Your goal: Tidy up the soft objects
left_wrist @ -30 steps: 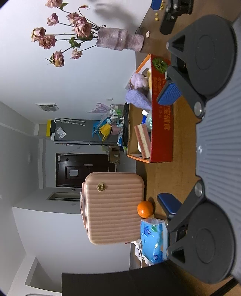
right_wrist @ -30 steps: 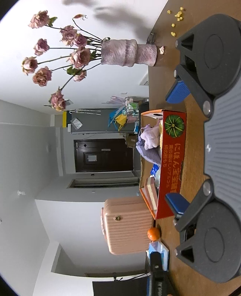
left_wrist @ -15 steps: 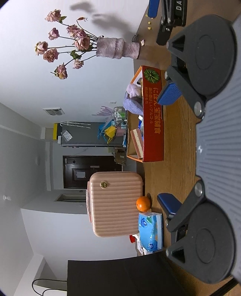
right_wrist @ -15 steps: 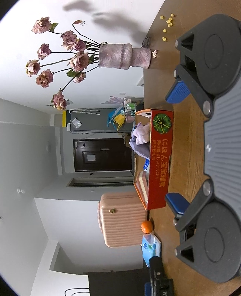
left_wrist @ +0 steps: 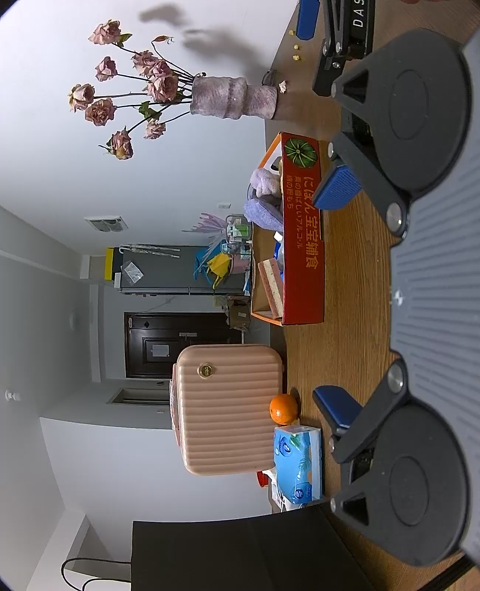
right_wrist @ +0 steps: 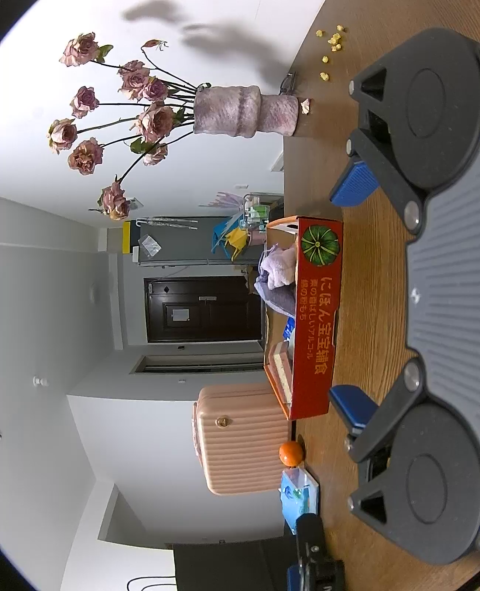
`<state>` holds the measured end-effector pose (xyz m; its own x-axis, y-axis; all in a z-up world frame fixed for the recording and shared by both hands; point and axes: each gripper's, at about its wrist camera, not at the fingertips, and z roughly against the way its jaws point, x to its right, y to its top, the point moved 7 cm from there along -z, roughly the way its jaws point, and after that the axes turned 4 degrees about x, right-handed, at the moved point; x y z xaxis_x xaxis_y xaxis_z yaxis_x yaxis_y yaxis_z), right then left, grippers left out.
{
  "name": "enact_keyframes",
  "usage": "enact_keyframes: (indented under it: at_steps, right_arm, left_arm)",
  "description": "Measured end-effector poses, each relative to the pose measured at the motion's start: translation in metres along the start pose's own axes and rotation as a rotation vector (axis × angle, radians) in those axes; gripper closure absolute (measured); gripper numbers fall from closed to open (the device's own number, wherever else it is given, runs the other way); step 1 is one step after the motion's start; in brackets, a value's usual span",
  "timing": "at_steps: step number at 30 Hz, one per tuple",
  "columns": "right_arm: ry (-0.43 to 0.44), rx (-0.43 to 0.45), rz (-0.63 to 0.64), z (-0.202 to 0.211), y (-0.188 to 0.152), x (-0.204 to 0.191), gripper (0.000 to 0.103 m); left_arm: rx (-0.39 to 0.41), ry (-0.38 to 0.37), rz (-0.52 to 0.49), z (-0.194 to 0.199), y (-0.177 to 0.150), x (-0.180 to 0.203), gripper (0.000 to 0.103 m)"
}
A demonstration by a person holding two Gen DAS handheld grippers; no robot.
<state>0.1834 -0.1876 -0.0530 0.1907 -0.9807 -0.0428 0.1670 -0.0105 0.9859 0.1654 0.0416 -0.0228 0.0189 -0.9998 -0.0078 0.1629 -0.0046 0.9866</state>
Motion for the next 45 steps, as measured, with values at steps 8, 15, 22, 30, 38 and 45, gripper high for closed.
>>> enact_keyframes:
  at_steps: [8,15,22,30,38,45]
  right_arm:
    - [0.001,0.003,-0.001,0.0002,-0.0001,-0.0003,0.000]
    - [0.001,0.003,-0.001,0.0002,-0.0003,-0.0004,0.000]
    - [0.001,0.004,-0.001,0.0003,-0.0002,-0.0003,0.000]
    - [0.001,0.004,-0.002,0.0003,-0.0005,-0.0002,0.000]
    - [0.001,0.004,-0.002,0.0002,-0.0008,-0.0001,0.000]
    - [0.002,0.005,-0.002,0.0002,-0.0005,0.0000,0.000]
  left_arm:
    - [0.000,0.000,0.000,0.0005,-0.0003,0.0002,0.000]
    - [0.000,-0.001,0.001,0.0005,-0.0006,0.0003,0.000]
    - [0.000,-0.002,0.000,0.0002,-0.0007,0.0003,0.000]
    - [0.001,-0.005,0.000,0.0004,-0.0011,0.0013,0.000]
    - [0.002,-0.006,0.001,0.0003,-0.0011,0.0012,0.000]
    - [0.004,-0.004,0.002,0.0008,-0.0016,0.0029,0.000]
